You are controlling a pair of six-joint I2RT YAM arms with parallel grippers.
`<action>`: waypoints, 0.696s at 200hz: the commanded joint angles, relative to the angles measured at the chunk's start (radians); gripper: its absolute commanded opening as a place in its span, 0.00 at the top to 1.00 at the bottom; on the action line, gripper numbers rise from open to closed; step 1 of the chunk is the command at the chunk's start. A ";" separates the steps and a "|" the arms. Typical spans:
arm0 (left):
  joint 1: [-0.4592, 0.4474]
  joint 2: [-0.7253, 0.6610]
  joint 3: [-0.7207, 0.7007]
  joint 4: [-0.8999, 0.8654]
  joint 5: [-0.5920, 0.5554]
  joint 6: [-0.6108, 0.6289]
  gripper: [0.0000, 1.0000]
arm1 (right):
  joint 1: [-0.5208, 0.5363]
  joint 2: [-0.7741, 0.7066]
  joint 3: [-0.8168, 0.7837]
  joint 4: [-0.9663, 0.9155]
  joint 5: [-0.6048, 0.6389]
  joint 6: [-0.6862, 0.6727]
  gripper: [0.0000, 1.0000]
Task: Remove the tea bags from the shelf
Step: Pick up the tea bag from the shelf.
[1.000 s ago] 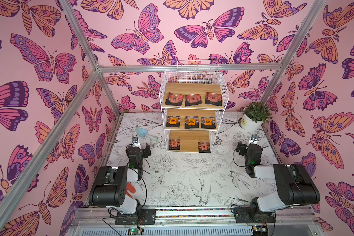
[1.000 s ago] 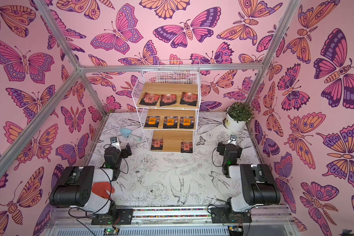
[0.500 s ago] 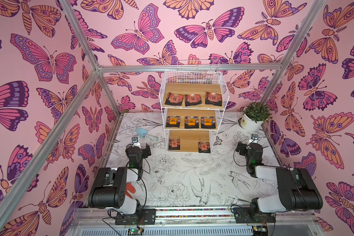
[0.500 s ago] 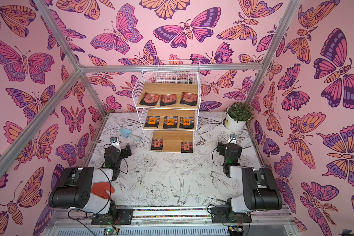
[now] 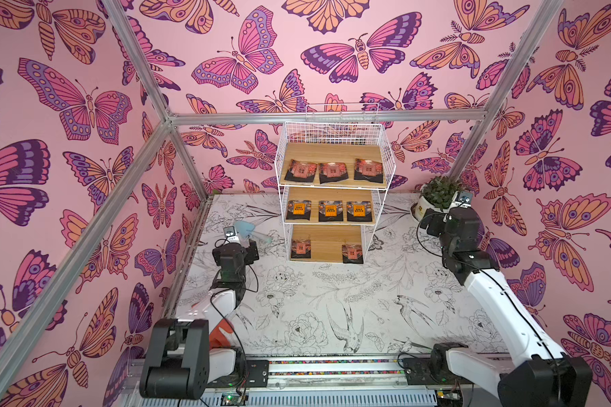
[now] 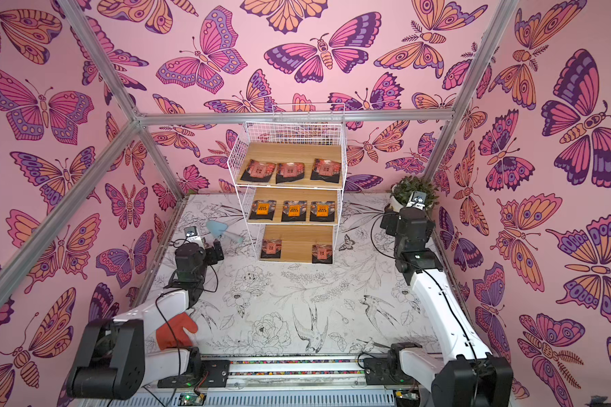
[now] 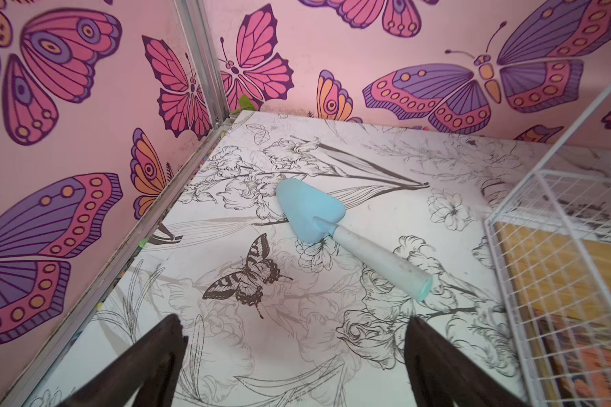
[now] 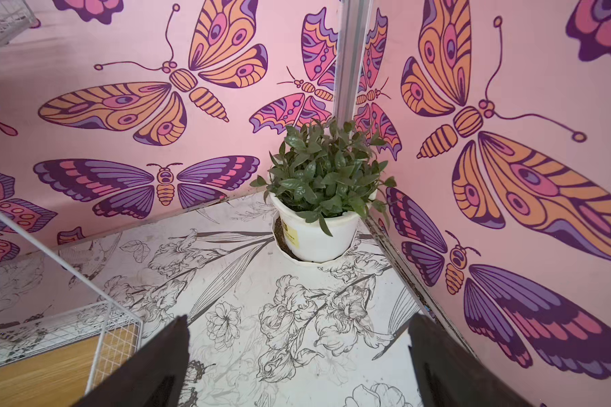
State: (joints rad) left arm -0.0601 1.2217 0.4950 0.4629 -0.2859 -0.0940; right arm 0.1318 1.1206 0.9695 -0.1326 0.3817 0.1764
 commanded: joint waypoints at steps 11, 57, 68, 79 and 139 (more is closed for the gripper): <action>-0.092 -0.132 0.142 -0.302 -0.094 -0.056 0.01 | 0.005 0.040 0.007 -0.182 -0.023 0.060 0.01; -0.207 -0.262 0.494 -0.801 -0.134 -0.110 0.00 | 0.005 0.081 -0.012 -0.181 -0.054 0.061 0.01; -0.217 -0.266 0.606 -0.928 -0.091 -0.138 0.00 | 0.005 0.093 -0.007 -0.181 -0.070 0.061 0.01; -0.228 -0.256 0.719 -1.054 -0.068 -0.176 0.00 | 0.005 0.109 0.001 -0.183 -0.091 0.066 0.01; -0.325 -0.148 1.264 -1.479 0.063 -0.286 0.05 | 0.004 0.144 0.039 -0.232 -0.192 0.090 0.01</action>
State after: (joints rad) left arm -0.3397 1.0294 1.6165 -0.7578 -0.2920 -0.3180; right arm 0.1318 1.2713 0.9600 -0.3172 0.2333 0.2436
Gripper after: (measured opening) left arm 0.947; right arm 0.992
